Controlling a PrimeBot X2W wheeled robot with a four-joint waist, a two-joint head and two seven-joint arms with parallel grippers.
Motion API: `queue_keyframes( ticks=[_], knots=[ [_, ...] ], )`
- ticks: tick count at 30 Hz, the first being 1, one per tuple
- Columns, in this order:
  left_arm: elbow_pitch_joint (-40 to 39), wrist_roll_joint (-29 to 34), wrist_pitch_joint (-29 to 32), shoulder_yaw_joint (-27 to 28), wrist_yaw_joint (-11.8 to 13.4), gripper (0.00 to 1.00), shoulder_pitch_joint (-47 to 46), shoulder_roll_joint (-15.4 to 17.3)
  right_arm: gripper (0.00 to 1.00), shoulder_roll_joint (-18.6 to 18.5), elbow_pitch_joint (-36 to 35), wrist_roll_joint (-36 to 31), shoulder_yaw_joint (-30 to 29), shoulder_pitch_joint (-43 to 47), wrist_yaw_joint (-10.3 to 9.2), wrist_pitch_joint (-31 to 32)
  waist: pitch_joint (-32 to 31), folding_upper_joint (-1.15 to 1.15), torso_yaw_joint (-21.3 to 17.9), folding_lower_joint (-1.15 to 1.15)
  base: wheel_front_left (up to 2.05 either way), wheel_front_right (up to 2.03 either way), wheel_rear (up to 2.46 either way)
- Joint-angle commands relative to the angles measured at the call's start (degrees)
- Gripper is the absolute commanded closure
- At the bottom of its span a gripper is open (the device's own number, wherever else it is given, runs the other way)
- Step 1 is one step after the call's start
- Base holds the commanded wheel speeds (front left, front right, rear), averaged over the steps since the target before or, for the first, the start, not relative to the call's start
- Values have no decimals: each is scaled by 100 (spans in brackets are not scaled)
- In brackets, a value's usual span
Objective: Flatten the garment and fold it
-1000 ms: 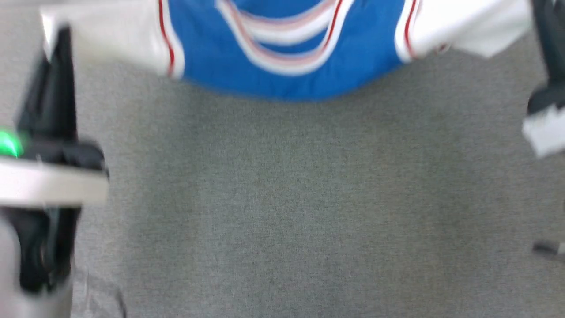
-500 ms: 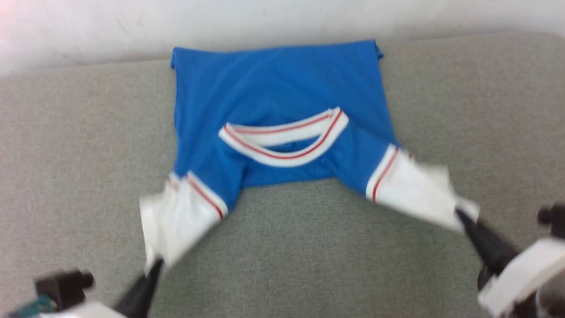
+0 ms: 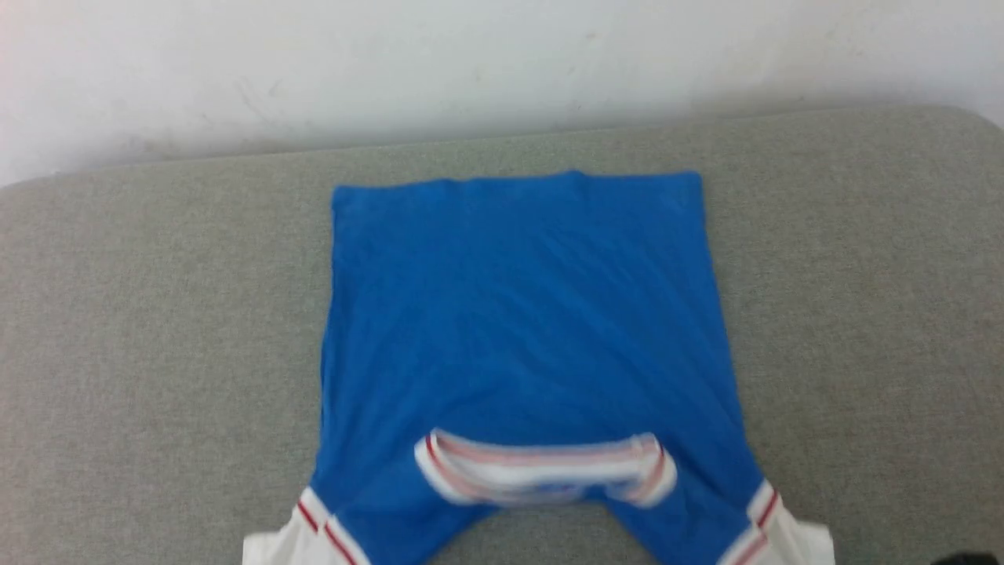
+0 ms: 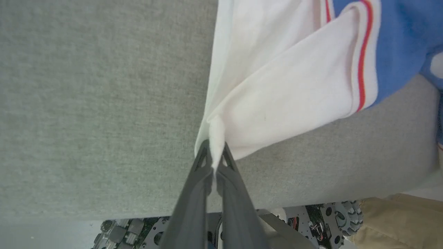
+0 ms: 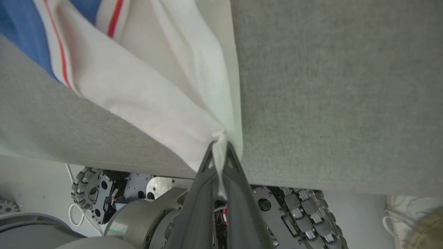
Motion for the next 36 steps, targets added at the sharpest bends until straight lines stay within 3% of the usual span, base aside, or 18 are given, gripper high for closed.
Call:
queue_keyframes(
  ticks=[1, 7, 11, 12, 13, 14, 20, 25, 29, 32, 36],
  knots=[
    [27, -12, 19, 4, 31, 100, 61, 33, 100, 11, 18, -2, 8, 37, -4, 26, -6, -1, 0, 1, 0, 0, 0],
    [127, -52, 73, 1, 109, 100, 205, 22, 100, 159, 215, 72, -193, 326, -4, 473, -24, -1, -11, 1, 0, 0, 0],
    [-9, -30, -188, 89, 69, 100, 70, -61, 100, 262, 175, -55, -266, 247, -4, 352, 4, -1, -19, 1, 0, 0, 0],
    [-56, -28, -277, 114, 53, 100, 17, -99, 87, 292, 175, -91, -264, 204, -4, 283, 8, -1, -19, 1, 0, 0, 0],
    [-108, -19, -347, 125, 36, 100, -28, -126, 55, 320, 170, -128, -268, 154, -4, 187, 9, -1, -17, 1, 0, 0, 0],
    [-168, 3, -423, 142, 29, 100, -71, -147, 0, 359, 161, -158, -288, 97, -4, 64, 9, -1, -13, 1, 0, 0, 0],
    [-587, 7, -665, 244, 15, 100, -187, -231, 0, 532, -385, 106, -623, -436, -4, -595, 56, -1, -3, 1, 0, 0, 0],
    [-986, 62, -754, 297, 20, 100, -230, -209, 0, 241, -1327, 74, -1093, -1363, -4, -1163, 254, -1, 30, 1, 0, 0, 0],
    [-1258, 139, -787, 291, 22, 100, -348, -179, 0, 33, -1847, 95, -1163, -2452, -4, -1103, 544, -1, 61, 1, 0, 0, 0],
    [-1416, 180, -817, 243, 2, 100, -489, -192, 0, -218, -1830, 3, -913, -3439, -4, -840, 816, -1, 85, 1, 0, 0, 0],
    [-1548, 270, -866, 171, -33, 100, -704, -195, 0, -86, -1076, -80, -657, -4839, -4, -592, 1206, -1, 158, 1, 0, 0, 0]
  ],
)
